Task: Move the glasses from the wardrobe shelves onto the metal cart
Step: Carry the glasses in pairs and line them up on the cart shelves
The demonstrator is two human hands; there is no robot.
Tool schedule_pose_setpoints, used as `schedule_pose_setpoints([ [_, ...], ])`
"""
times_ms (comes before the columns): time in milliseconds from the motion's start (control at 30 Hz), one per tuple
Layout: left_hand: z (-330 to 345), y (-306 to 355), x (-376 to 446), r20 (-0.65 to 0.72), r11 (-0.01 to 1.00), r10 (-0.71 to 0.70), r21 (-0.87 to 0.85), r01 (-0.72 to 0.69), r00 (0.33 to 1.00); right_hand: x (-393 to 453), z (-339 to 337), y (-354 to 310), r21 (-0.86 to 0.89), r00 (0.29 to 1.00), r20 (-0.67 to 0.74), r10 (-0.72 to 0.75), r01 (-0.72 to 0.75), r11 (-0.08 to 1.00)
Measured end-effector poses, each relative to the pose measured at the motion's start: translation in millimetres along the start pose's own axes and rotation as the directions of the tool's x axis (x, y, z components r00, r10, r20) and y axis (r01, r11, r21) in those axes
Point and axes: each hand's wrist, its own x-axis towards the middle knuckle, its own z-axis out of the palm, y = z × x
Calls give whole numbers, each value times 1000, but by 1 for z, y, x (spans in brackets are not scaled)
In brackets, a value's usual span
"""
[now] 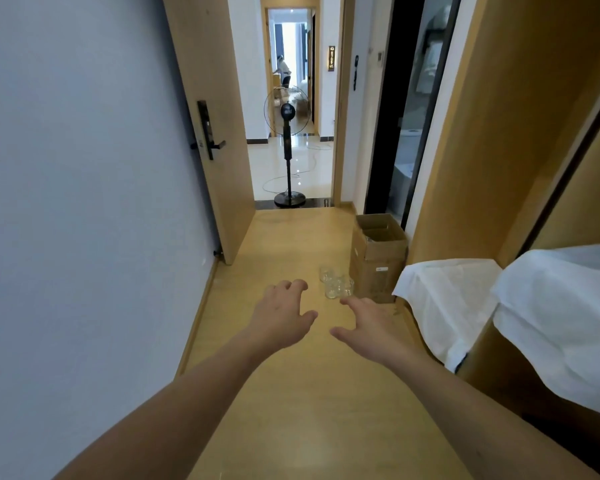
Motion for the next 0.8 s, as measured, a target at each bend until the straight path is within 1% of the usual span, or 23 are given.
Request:
schedule_pose_setpoints([
  [133,0,-1,61,28,999,-53,0,53,998,68,0,15,39,999,27,21,-22,999],
  [267,-2,6,125,24,997,-77,17,77,997,127,-11,30,43,999,42,32,-34,998],
  [367,12,12,165,37,997,-74,6,74,997,162,-14,51,54,998,57,35,-38,998],
  [500,40,17,196,142,996,-85,8,85,986,188,-12,79,74,991,97,91,-98,992],
  [633,53,23,239,161,997,-83,16,82,983,218,-17,98,102,988,93,123,-132,986],
  [733,64,27,270,223,997,-77,5,78,972,240,-18,112,113,983,99,154,-164,980],
  [800,72,27,294,256,999,-53,17,51,965,254,-18,119,120,978,104,180,-192,974],
])
